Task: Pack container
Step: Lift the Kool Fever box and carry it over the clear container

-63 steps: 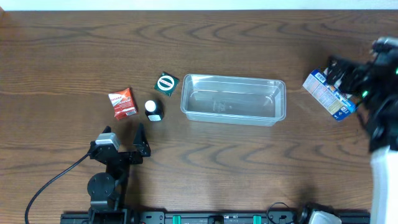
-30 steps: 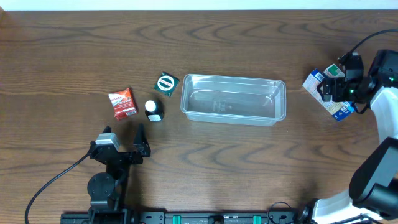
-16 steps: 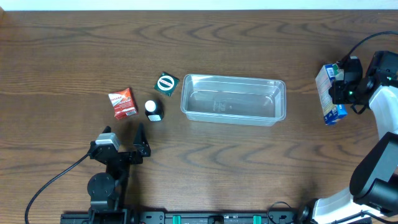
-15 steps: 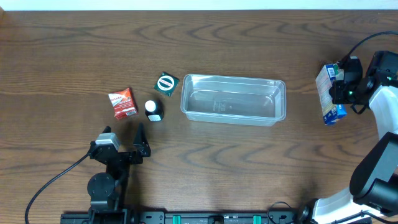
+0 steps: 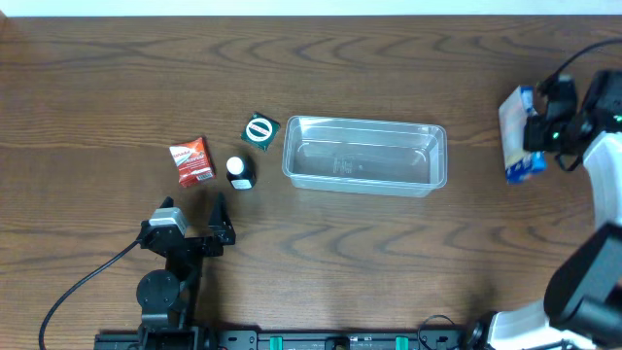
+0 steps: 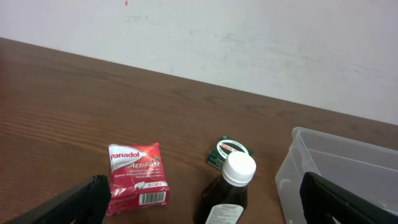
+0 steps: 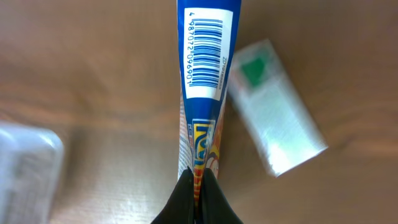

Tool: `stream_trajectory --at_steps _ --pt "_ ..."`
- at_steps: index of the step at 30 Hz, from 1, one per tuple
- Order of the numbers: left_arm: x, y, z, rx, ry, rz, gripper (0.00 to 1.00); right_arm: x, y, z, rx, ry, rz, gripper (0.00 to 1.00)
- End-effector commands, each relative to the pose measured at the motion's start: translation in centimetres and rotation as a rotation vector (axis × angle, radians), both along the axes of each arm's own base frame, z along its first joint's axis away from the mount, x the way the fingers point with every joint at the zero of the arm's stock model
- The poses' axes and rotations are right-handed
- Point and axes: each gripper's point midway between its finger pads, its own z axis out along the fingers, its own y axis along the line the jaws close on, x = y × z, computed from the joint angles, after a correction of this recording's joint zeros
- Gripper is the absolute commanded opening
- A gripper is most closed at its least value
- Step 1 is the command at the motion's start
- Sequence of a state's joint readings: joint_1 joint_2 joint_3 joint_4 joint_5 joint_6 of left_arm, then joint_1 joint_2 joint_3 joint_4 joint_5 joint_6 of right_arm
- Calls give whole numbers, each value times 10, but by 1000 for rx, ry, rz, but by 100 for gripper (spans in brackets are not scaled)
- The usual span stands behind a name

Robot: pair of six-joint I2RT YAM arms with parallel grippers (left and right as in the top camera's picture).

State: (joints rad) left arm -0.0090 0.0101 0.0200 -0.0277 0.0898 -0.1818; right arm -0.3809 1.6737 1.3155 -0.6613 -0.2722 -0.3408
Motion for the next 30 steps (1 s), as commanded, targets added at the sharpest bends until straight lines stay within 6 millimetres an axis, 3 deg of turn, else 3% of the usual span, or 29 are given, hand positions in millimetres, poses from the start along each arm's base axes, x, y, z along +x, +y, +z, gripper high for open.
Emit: stream_trajectory --at_steps 1,5,8,10,13,16,20,30 --pt "-1 0 -16 13 47 -4 98 15 34 118 -56 -302 147 1" --pt "-1 0 -16 13 47 -4 98 4 83 180 -117 -466 326 1" --pt "-1 0 -16 13 47 -4 98 -16 136 202 -159 -538 532 1" --pt "-1 0 -16 13 47 -4 98 -30 168 203 -186 -545 659 1" --pt "-1 0 -16 13 47 -4 98 -52 209 187 -233 -507 869 1" --pt "-1 0 -16 13 47 -4 98 -69 229 161 -309 -438 1063 1" --pt "-1 0 -16 13 47 -4 98 -80 238 127 -362 -326 1220 1" --pt "-1 0 -16 13 47 -4 98 -77 254 75 -363 -213 1426 1"
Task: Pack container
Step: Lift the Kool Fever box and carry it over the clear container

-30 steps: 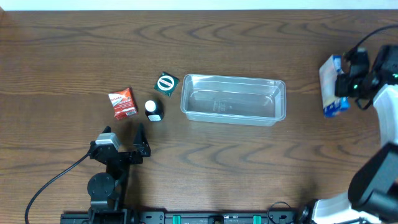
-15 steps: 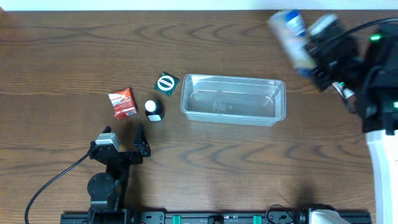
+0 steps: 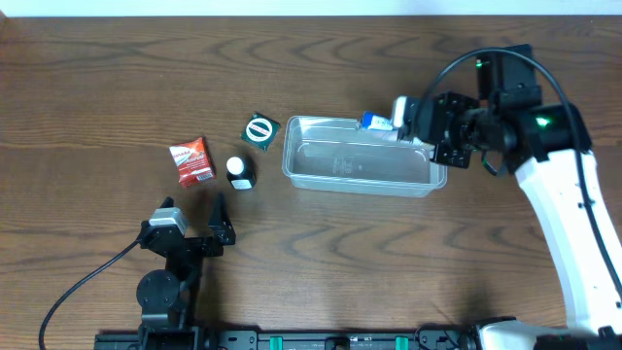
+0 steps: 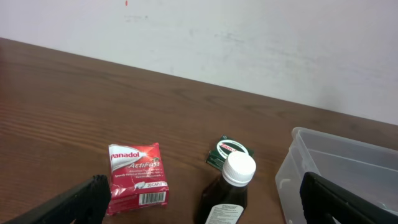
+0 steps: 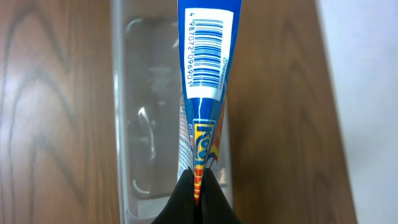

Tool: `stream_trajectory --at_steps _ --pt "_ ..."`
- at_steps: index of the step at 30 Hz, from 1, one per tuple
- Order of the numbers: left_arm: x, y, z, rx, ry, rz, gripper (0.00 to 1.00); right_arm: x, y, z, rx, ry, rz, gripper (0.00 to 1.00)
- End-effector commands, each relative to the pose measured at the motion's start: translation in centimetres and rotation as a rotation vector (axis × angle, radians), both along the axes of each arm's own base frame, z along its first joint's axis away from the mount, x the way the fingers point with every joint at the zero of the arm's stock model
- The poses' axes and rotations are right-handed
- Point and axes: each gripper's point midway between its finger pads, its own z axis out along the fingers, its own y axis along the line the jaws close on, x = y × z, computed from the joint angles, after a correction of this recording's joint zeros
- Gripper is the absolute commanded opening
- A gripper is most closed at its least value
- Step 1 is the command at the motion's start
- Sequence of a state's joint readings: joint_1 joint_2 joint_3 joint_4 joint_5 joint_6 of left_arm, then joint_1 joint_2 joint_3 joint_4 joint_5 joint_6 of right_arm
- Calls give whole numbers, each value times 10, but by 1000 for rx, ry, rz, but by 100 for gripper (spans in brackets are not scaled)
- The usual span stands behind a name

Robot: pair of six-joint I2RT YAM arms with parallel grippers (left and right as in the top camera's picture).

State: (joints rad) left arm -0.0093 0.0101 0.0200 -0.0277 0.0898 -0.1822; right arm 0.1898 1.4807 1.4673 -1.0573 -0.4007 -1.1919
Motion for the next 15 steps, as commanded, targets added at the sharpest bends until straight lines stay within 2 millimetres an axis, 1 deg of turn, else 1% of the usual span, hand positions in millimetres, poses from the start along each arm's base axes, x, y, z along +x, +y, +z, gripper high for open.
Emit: stream_trajectory --at_steps 1,5,11,15 --pt "-1 0 -15 13 46 -4 98 -3 9 -18 -45 14 121 1" --pt "-1 0 -16 13 47 -4 98 -4 14 -39 -64 78 152 1" --pt "-1 0 -16 13 47 -4 98 -3 22 -57 -73 128 175 1" --pt "-1 0 -16 13 47 -4 98 1 23 -70 -91 154 177 1"
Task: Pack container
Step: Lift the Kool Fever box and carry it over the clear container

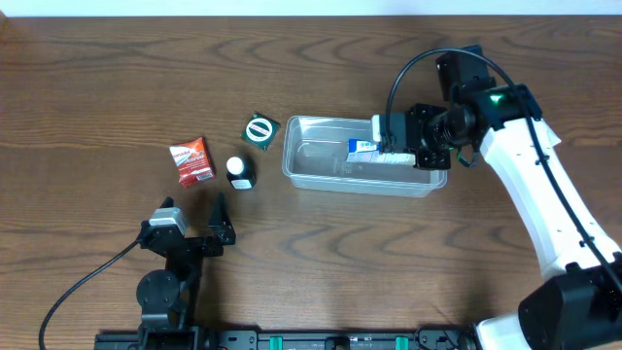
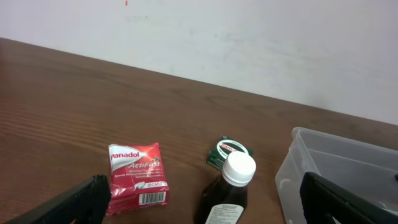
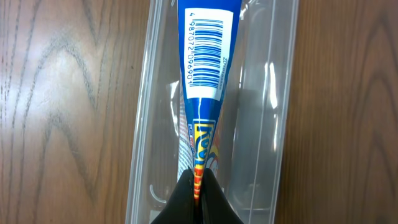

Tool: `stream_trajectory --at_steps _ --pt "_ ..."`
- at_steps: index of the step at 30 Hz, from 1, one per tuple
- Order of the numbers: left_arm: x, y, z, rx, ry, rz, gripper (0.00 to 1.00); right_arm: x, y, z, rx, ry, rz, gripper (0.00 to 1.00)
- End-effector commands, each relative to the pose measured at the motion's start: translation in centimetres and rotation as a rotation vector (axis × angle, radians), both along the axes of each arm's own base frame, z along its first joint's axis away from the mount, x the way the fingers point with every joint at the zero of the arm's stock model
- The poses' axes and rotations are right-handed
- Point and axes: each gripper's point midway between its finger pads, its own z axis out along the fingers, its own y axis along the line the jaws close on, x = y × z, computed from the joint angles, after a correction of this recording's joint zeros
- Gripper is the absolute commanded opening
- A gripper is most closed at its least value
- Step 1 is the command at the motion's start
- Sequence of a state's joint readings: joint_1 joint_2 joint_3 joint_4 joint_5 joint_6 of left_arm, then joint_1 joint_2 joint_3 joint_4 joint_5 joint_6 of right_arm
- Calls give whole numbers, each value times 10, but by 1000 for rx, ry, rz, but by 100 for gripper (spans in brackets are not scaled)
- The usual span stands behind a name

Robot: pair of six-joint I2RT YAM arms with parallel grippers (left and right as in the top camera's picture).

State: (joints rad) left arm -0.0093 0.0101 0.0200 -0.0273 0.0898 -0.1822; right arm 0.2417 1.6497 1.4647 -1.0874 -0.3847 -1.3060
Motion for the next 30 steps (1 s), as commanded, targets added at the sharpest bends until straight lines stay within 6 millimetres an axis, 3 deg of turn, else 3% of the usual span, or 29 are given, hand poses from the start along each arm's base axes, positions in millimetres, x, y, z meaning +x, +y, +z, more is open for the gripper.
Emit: stream_trajectory --at_steps 1,30 --pt "-1 0 -16 13 47 -4 98 1 7 -11 -3 19 34 1" --pt "-1 0 -16 13 47 -4 98 33 15 -77 -20 82 29 1"
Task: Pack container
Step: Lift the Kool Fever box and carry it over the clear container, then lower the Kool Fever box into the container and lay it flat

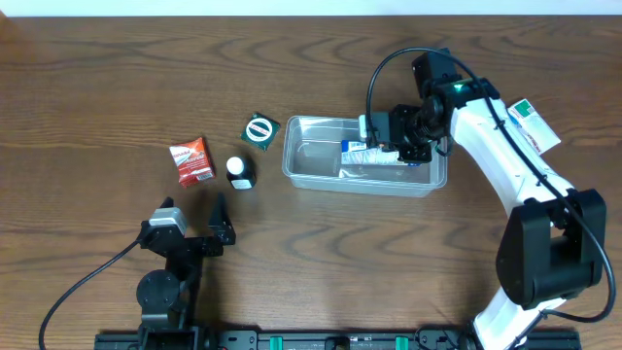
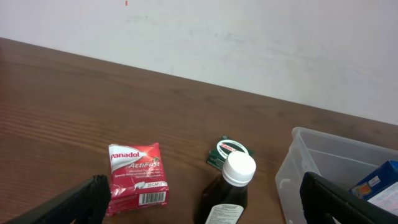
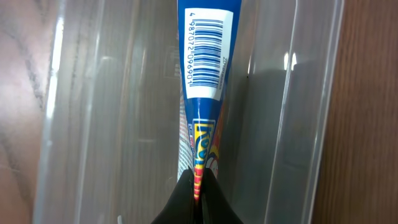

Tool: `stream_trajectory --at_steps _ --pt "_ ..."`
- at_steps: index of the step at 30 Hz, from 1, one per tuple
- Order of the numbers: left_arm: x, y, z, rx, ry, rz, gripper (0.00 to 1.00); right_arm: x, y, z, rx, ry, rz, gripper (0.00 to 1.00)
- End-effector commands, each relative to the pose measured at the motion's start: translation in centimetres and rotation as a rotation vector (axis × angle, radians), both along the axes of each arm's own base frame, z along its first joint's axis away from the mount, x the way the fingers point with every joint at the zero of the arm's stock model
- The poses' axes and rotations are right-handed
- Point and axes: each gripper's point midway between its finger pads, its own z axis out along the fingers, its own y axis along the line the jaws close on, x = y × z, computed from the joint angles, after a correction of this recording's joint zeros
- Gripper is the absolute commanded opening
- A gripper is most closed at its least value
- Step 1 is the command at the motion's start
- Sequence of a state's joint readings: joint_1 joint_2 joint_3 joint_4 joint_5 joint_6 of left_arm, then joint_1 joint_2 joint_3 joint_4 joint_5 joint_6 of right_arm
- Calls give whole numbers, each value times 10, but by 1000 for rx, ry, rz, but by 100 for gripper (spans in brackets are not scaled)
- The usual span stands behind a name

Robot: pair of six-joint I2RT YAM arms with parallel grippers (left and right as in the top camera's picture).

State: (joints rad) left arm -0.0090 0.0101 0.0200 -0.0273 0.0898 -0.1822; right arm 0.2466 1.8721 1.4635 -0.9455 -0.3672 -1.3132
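Observation:
A clear plastic container lies at the table's middle. My right gripper is shut on the crimped end of a blue tube, low inside the container; overhead the blue tube lies in its right half. To the container's left sit a red Panadol box, a dark bottle with a white cap and a small green box. My left gripper rests open at the front left, its fingers wide apart before the Panadol box and bottle.
A white box with a green mark lies on the table to the right of the container, beside my right arm. The container's corner shows in the left wrist view, with the tube's end inside it.
My right gripper has moved lower and a little left with the blue tube, which now sits deep between the container walls. The left arm has not moved.
My right gripper held the blue tube at the far right, beside the white box. Then it was over the container's right end, then above its inside. Now the tube is down inside the container, still gripped. The left gripper stayed put and open.

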Motion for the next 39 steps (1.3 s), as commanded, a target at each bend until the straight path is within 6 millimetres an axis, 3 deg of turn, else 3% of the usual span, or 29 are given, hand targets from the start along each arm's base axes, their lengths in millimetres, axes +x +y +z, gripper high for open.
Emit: stream_trajectory --at_steps 1,39 --pt "-1 0 -16 13 47 -4 98 -2 7 -5 17 13 19 1" --pt "-1 0 -16 13 47 -4 98 6 -15 -13 -16 36 -68 1"
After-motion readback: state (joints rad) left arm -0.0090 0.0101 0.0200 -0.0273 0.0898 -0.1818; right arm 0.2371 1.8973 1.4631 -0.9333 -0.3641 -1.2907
